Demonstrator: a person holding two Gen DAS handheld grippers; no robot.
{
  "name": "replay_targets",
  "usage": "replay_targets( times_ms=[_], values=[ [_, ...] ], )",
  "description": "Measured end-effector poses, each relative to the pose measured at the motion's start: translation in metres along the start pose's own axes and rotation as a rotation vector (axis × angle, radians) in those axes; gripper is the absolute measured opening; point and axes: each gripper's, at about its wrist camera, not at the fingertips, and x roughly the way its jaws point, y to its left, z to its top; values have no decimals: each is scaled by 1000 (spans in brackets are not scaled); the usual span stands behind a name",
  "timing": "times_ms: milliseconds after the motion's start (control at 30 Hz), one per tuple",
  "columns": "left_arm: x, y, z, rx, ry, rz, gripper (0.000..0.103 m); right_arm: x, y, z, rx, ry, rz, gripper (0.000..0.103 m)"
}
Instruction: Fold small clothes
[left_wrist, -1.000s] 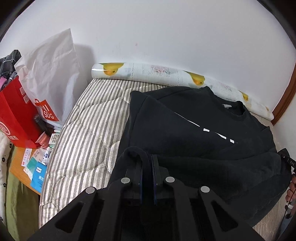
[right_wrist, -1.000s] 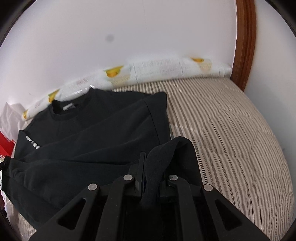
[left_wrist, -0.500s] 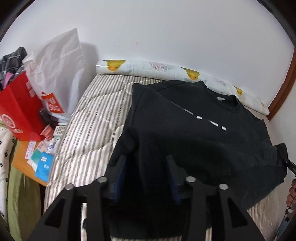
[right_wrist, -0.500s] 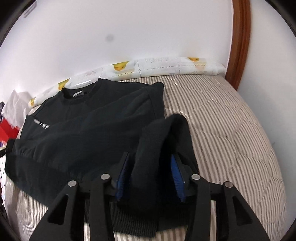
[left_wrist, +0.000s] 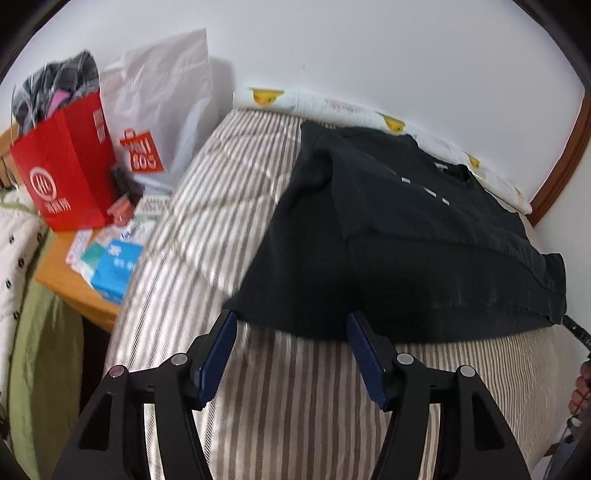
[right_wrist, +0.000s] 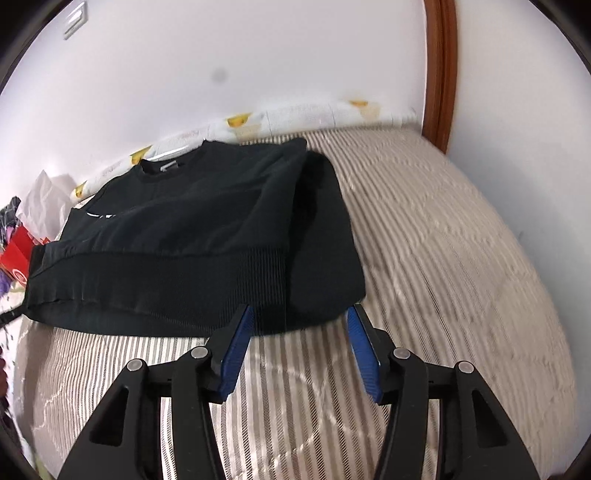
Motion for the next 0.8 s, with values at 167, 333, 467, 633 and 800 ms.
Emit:
replay_targets(
  times_ms=[167,333,467,633,800],
  values=[
    [5,4,-5,-7,11,9,60,3,0,-4,-16,-6,-47,56],
    [11,13,3,-56,12,-25,60,2,-17,12,47,-36,-49,58],
    [22,16,11,-99,9,-51,60,21,-25,27,83,-22,-40,59],
    [31,14,19,-100,6,-46,59,42,-30,35,118,-9,7,59],
    [37,6,27,-83,-1,-34,46,56,-32,40,145,15,53,45]
  ],
)
